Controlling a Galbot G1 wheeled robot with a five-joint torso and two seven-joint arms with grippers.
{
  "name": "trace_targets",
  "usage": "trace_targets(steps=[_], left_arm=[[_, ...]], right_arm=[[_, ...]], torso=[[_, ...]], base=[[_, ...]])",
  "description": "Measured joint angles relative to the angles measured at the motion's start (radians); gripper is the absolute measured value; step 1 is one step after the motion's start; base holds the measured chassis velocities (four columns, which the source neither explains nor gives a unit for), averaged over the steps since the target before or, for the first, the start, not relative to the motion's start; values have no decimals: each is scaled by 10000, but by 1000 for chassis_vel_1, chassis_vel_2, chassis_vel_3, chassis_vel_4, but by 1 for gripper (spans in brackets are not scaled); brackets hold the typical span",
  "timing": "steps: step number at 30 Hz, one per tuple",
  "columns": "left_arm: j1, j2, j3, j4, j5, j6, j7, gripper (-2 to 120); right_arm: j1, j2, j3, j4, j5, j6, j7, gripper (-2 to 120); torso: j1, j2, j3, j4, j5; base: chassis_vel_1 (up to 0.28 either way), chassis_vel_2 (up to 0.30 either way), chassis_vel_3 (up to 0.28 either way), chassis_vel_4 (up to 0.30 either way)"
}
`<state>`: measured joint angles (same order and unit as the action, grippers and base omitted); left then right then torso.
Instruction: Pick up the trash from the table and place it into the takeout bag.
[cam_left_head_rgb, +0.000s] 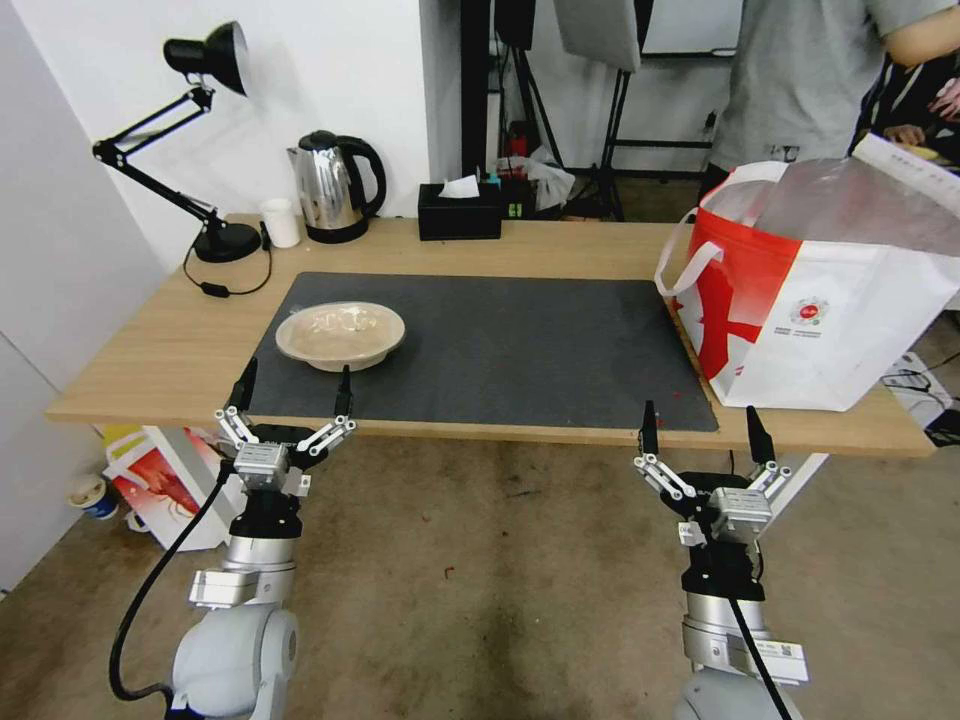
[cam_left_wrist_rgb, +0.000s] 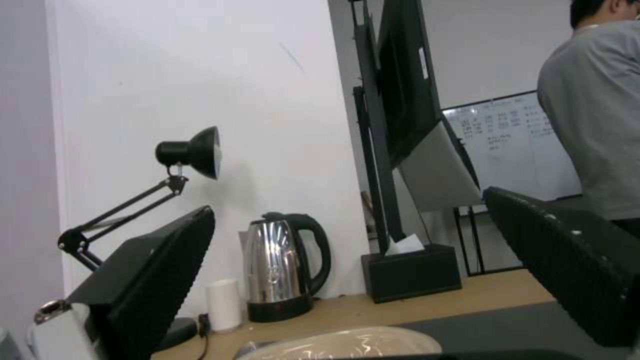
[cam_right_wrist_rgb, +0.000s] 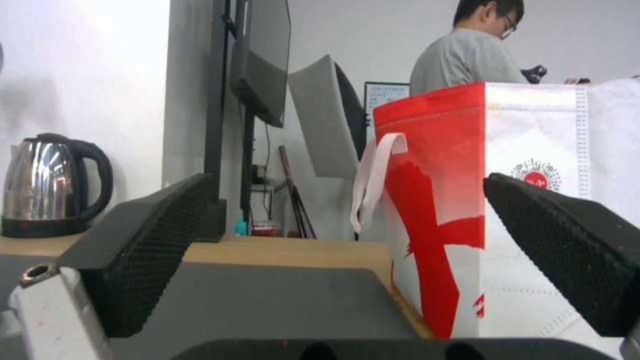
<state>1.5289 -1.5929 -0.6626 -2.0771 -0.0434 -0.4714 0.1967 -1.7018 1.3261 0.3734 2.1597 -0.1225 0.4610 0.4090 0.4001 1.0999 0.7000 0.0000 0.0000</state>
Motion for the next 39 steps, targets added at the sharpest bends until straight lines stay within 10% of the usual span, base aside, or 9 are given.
trace_targets(steps=[39], left_arm=[[-134,6,-104,98,-29,-2,-11,100]], right_arm=[[-336,76,-337,-762,-685,814,308,100]], torso=[[-1,2,0,0,0]], base=[[0,0,0,0]])
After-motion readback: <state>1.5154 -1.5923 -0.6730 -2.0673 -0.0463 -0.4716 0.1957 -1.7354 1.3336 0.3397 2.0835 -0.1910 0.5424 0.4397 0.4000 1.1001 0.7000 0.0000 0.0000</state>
